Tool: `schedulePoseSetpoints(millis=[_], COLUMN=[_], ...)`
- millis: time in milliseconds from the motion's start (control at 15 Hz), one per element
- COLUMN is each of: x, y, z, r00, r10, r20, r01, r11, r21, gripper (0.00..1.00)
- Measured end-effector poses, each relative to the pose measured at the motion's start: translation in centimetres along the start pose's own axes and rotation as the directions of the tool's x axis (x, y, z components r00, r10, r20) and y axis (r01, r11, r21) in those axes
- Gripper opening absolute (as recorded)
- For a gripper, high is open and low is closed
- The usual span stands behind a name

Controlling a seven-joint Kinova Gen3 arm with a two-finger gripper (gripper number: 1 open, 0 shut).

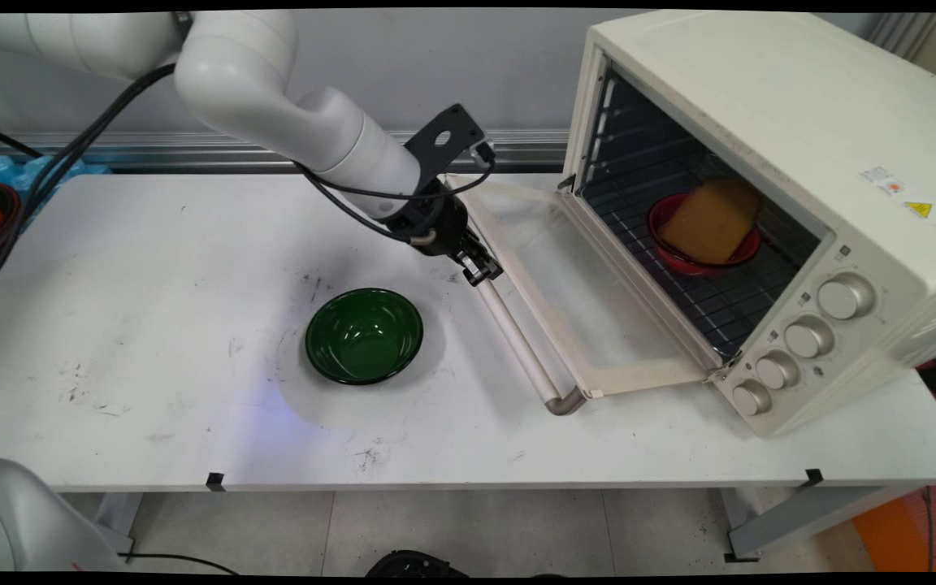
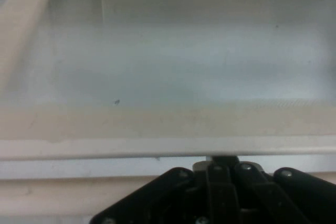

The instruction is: Open the oven

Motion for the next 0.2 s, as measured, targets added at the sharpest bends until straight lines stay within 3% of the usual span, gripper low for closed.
schedulePoseSetpoints(millis=[200], x=[-0.54], y=[0.07], z=[-0.50], r00=[1.000], r10=[0.001], r20=[-0.012], r01=[-0.001], r11=[1.000], r21=[-0.002], gripper=[0.00])
